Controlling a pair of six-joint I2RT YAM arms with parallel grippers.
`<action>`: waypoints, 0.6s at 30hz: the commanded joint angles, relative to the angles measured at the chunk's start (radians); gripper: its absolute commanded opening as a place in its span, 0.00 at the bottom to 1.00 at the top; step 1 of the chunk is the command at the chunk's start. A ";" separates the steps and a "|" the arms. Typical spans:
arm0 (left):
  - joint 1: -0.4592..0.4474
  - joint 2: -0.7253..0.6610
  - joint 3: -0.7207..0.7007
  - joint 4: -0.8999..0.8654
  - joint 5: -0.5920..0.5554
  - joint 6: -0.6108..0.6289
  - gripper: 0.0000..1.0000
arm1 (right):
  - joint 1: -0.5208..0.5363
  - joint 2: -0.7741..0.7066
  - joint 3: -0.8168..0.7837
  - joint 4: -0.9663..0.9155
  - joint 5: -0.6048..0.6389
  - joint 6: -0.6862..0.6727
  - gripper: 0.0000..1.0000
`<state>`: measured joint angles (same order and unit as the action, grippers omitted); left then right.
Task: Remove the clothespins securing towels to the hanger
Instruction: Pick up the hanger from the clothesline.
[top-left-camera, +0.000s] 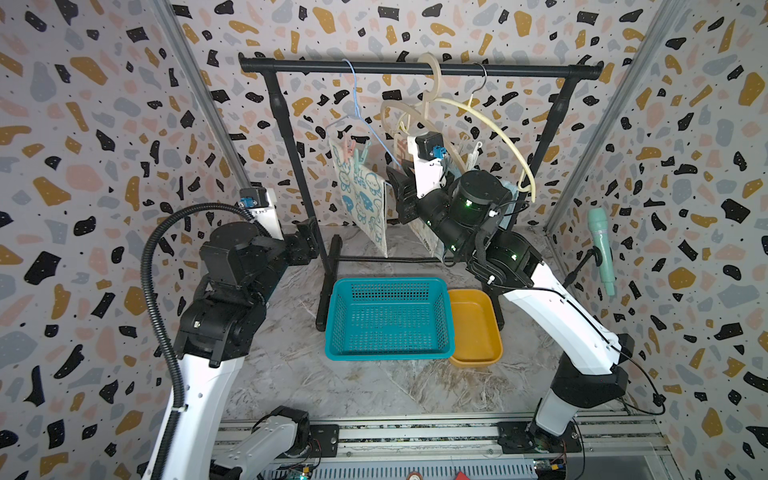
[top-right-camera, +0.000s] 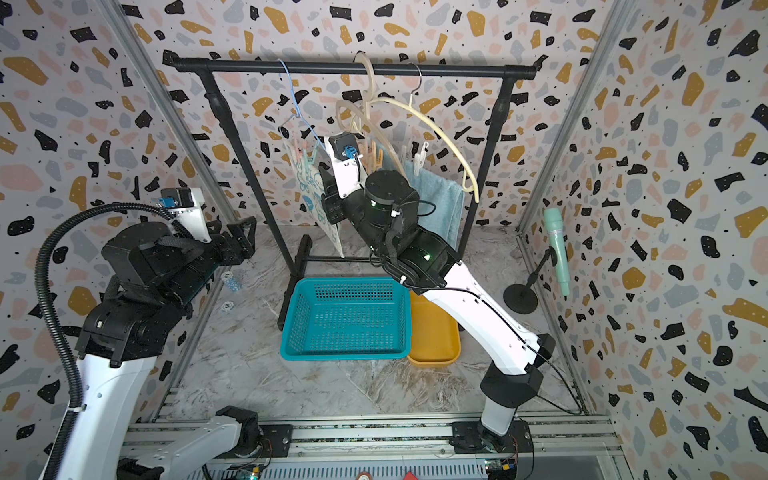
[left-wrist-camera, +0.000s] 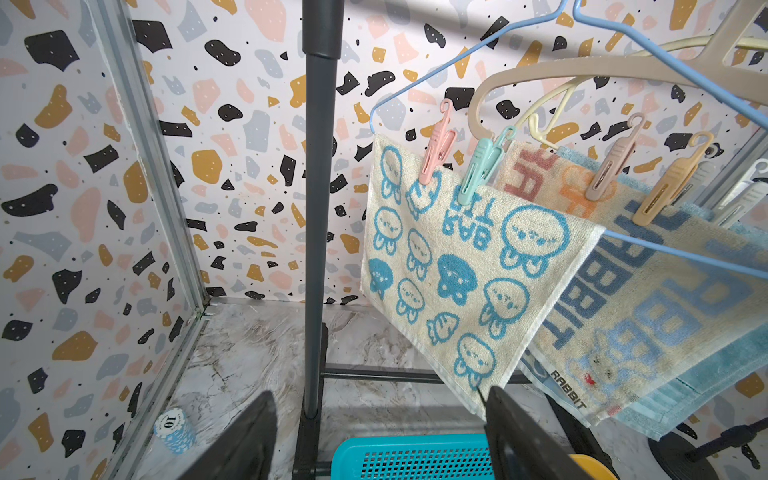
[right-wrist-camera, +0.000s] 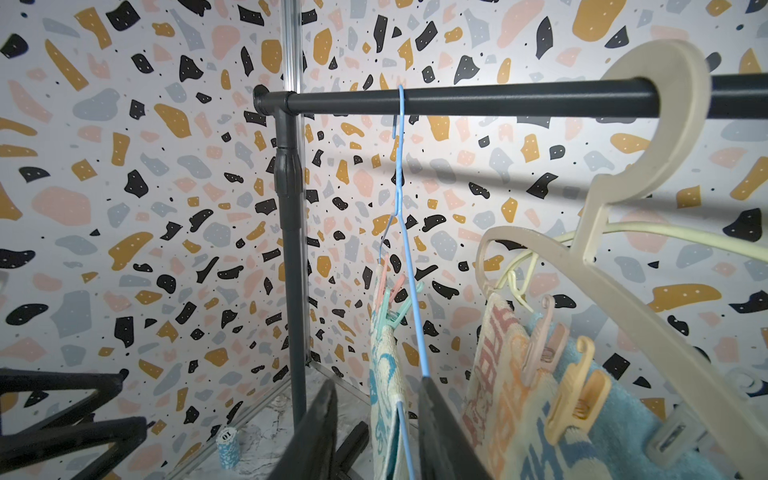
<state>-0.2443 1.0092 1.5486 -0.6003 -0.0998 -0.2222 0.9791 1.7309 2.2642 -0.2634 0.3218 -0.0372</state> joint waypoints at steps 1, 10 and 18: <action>-0.004 -0.003 -0.005 0.040 0.020 0.000 0.79 | -0.033 0.003 0.049 -0.052 -0.065 0.033 0.36; -0.004 0.011 -0.004 0.040 0.033 0.006 0.79 | -0.069 0.011 0.072 -0.102 -0.126 0.012 0.37; -0.004 0.035 0.021 0.040 0.079 0.009 0.79 | -0.078 -0.027 0.156 -0.160 -0.219 -0.014 0.46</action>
<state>-0.2443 1.0416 1.5490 -0.5983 -0.0570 -0.2214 0.9070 1.7477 2.3734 -0.3981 0.1551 -0.0360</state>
